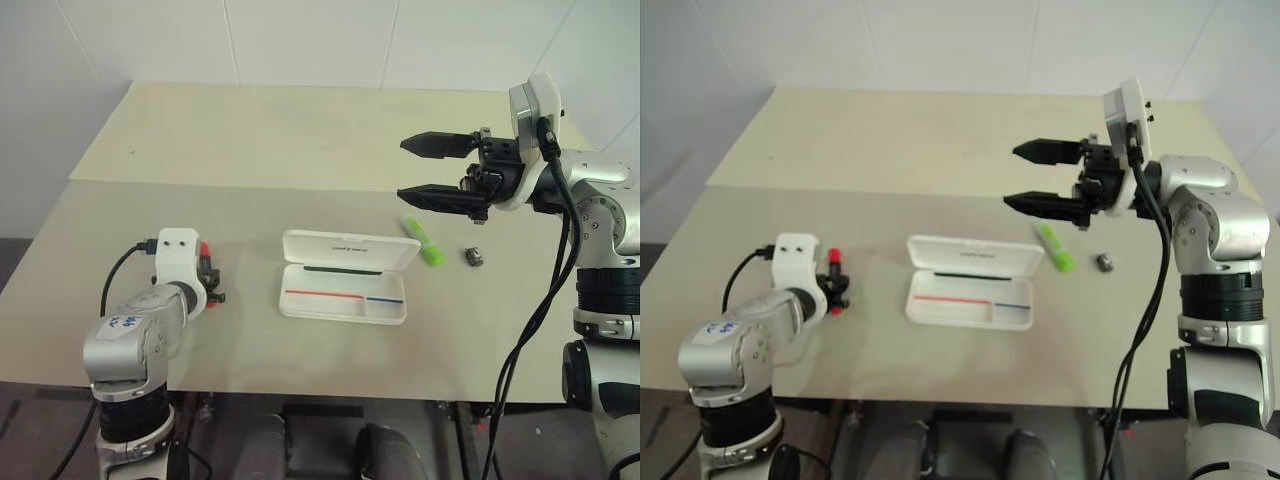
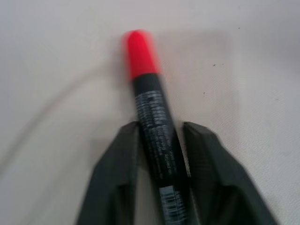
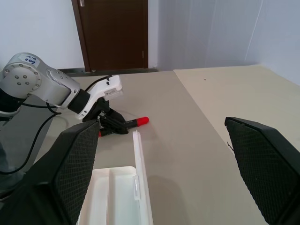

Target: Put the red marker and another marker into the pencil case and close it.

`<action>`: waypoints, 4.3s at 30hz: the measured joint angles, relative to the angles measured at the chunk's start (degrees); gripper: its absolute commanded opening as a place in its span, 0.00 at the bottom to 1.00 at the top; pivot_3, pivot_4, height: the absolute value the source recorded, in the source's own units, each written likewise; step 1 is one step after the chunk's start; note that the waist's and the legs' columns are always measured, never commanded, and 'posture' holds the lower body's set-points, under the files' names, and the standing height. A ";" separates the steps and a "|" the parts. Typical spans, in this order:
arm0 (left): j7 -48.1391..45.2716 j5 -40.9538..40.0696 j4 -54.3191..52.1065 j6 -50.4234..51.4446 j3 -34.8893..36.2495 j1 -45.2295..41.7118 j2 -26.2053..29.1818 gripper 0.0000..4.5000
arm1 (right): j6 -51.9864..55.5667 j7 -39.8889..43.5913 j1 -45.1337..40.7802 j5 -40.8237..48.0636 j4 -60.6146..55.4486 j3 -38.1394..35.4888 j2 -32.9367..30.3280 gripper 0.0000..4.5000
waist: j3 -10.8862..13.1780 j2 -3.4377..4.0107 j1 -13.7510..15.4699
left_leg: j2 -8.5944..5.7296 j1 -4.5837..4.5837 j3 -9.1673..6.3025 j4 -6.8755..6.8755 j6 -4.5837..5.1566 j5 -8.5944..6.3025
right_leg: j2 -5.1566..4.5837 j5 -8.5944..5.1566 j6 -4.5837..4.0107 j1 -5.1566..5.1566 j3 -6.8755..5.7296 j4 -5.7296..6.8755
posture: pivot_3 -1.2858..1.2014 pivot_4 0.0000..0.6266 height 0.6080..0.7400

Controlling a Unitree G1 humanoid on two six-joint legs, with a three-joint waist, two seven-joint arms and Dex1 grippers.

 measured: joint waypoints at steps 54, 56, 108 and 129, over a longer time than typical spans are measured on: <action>-52.87 16.42 19.91 -59.84 -43.73 -19.37 14.06 0.35 | 15.87 -18.59 29.18 6.11 -37.16 -4.94 -16.47 1.00 | 0.40 0.05 -0.19 | 0.19 -0.04 0.61 0.26 0.24 -0.29 | 0.27 0.08 0.10 -0.16 0.57 0.03 | 0.52 0.24 1.00; -52.80 16.71 19.91 -59.23 -43.70 -19.37 13.66 0.49 | 16.19 -19.19 29.28 6.53 -37.78 -4.97 -16.47 1.00 | 0.40 0.05 -0.17 | 0.19 -0.04 0.59 0.29 0.24 -0.29 | 0.27 0.08 0.10 -0.15 0.56 0.03 | 0.52 0.24 1.00; -45.30 -11.11 3.36 -21.65 -19.18 -28.32 18.84 0.92 | 7.49 -33.56 19.19 -14.81 2.84 2.25 2.53 1.00 | 0.39 0.06 -0.86 | 0.23 -0.02 0.61 0.28 0.20 -0.27 | 0.32 0.09 0.16 -0.15 0.66 0.11 | 0.52 0.24 1.00; -44.97 -13.26 5.06 -26.65 -19.16 -26.90 25.71 0.93 | 5.09 -31.88 16.18 -19.71 5.95 4.97 3.92 0.24 | 0.38 0.05 -1.78 | 0.22 0.00 0.65 0.29 0.19 -0.27 | 0.32 0.09 0.16 -0.17 0.69 0.15 | 0.52 0.24 1.00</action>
